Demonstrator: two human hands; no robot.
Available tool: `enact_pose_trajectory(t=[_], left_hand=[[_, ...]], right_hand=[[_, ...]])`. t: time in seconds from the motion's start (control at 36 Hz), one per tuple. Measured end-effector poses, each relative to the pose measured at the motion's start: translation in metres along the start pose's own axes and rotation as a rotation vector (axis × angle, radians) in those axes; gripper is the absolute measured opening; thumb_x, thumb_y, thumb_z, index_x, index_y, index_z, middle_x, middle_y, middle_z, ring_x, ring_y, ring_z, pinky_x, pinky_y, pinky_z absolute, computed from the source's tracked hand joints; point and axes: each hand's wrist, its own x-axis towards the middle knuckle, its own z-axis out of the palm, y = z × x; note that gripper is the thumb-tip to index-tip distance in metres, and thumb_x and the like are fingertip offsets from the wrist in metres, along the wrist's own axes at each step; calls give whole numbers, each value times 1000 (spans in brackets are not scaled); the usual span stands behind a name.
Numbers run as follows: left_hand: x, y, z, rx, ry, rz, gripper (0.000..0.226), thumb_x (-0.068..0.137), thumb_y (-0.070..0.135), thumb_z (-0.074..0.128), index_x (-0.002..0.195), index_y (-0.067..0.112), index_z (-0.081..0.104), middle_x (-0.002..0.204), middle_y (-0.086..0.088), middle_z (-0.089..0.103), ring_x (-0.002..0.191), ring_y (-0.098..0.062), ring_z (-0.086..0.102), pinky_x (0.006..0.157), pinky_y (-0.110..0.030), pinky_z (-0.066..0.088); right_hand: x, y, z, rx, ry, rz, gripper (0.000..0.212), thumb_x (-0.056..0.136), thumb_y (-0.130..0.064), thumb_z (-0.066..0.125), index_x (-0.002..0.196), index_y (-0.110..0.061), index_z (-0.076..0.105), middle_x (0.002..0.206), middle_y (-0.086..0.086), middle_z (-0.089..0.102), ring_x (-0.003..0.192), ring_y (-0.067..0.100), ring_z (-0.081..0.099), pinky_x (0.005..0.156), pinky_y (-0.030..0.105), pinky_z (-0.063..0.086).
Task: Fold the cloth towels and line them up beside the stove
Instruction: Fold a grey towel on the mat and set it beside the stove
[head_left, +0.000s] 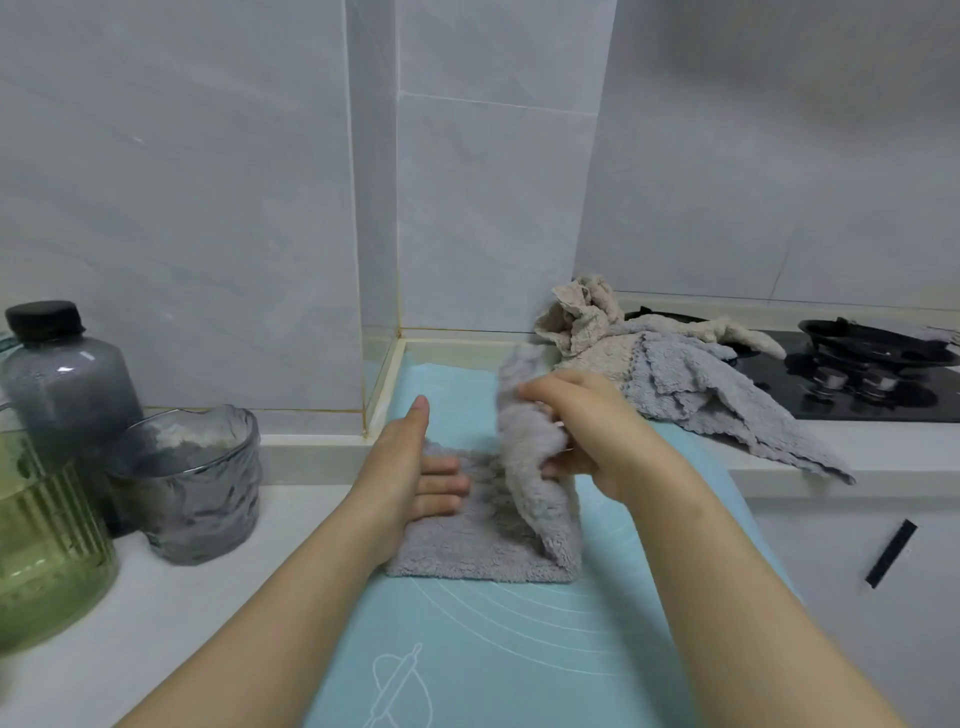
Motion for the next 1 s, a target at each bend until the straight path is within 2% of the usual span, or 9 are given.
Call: enact_pose_trajectory(t=[0.08,0.19,0.28,0.42,0.58,0.69,0.75,0.83,1.0], left_hand=[[1,2,-4,-60,-68,-71,37,95,52,31,94,23,52,88,-12,66,75,-25,63,63,-32,51],[8,-6,-9,143,-57,20,31,87,34,61,117,34,53,120,-11,58,99,-26,63,86,-35,52],[7,-8,-10,331,-76,116,27,84,4,63,89,31,63,106,-11,60,75,-21,59,69,-28,49],[10,-5,-23,574,0,243,23,82,7,64,77,29,64,80,0,57,62,-14,50,60,-24,39],[-1,-3,-22,1171,23,313,25,85,30,59,110,33,60,117,3,58,107,-17,53,89,-27,44],[-11,-3,-20,1343,243,585,39,90,35,51,129,33,48,147,6,30,131,-20,30,100,-33,35],[-10,-6,-17,1265,168,631,40,94,29,46,134,27,45,152,4,24,138,-18,21,108,-31,25],[-5,-13,-10,1207,-56,490,46,99,27,36,144,19,30,156,4,13,145,-11,5,114,-23,9],[-6,-22,-7,1262,-195,357,51,101,30,30,148,14,18,157,1,8,145,-11,0,112,-19,3]], right_hand=[[-1,6,5,110,-48,2,22,92,-33,53,84,-13,57,57,3,58,41,16,48,41,20,37],[6,45,4,-77,349,-154,23,87,-24,57,65,-19,56,57,2,57,52,19,48,58,29,39],[7,59,3,-199,384,-133,24,86,-19,57,61,-18,57,58,0,59,59,20,52,64,33,43],[3,60,-4,-335,405,-156,18,88,-24,54,71,-19,59,74,-1,64,77,21,58,71,34,47],[-2,65,-1,-846,294,-39,12,87,-25,49,91,-19,58,101,3,56,92,24,54,69,30,40],[-7,57,1,-858,379,-220,24,88,-23,48,110,-20,56,115,3,50,110,22,44,88,33,36],[-9,54,7,-860,300,-310,32,92,-26,44,123,-24,53,131,-2,46,122,18,37,98,31,28],[-7,59,20,-988,42,-282,44,97,-34,35,140,-27,36,152,-9,24,139,15,19,109,31,18],[-4,70,13,-1090,-109,-57,51,98,-32,26,148,-25,18,157,-10,11,145,20,7,114,43,9]])
